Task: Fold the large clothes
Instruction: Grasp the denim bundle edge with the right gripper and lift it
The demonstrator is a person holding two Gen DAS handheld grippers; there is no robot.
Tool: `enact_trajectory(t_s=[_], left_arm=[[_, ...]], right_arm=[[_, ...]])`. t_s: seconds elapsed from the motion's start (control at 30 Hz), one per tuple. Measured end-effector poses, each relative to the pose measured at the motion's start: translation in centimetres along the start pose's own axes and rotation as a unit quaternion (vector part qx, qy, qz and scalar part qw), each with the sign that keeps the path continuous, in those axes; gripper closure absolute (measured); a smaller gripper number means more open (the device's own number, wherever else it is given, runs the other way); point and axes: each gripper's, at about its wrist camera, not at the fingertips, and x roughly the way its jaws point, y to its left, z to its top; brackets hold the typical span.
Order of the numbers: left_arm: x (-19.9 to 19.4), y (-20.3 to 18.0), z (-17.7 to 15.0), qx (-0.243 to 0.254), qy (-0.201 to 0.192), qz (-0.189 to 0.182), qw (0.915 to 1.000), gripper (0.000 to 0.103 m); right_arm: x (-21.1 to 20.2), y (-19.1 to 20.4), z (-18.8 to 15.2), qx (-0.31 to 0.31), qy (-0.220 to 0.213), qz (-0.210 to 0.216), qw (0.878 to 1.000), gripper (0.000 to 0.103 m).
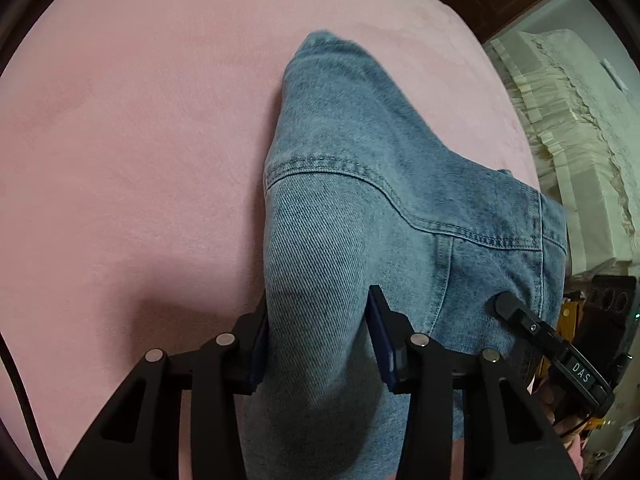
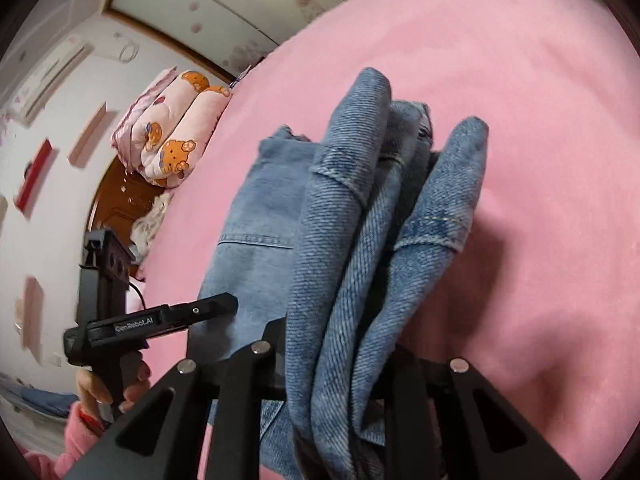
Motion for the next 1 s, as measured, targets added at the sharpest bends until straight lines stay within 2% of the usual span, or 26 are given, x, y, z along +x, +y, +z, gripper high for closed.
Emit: enact_trajectory(t_s=[0.17,0.3,0.37,0.5,0.67,0.83,0.93,1.0], left_arm=[[-4.4,3.9,0.2,0.002,-0.011,-0.012,0.9999,0.062],[-9.5,9.9,0.8,0.015,-0.023,0.008,0.9996,0.062],[-12.0,12.6,1.3,0.021,-0.031,0.025,0.999,0.062],[-17.8,20.5,4.3,0.027,-0.053,0.074,0.9955,0.062],[-24.2,28.9,9.0,0.039,-0.091,0.127,0.987,0.062],[-27.1,36.5,14.6,0.03,-0.113,0.128,0.9849,0.062],[-26.9,39.4,16.8,0.02,-0.121,0.122,0.9848,0.062],[-26.0,41.1,17.1,0.023,-0.127,0.124,0.9838,0.062]], right_arm=[[-0.2,4.9,-0.8,-0.019,-0.015,-0.003,1.0,0.085],[1.9,11.0,-2.0,-0.026,-0.032,-0.001,0.999,0.085],[4.1,14.5,-2.4,-0.021,-0.038,0.007,0.999,0.085],[10.2,23.0,-2.6,-0.026,-0.051,0.029,0.998,0.085],[18.4,32.8,-0.9,-0.031,-0.06,0.074,0.995,0.085],[25.2,40.4,2.8,-0.059,-0.082,0.09,0.991,0.085],[28.5,42.3,4.5,-0.057,-0.084,0.095,0.99,0.085],[30.4,43.0,5.1,-0.061,-0.08,0.089,0.991,0.085]])
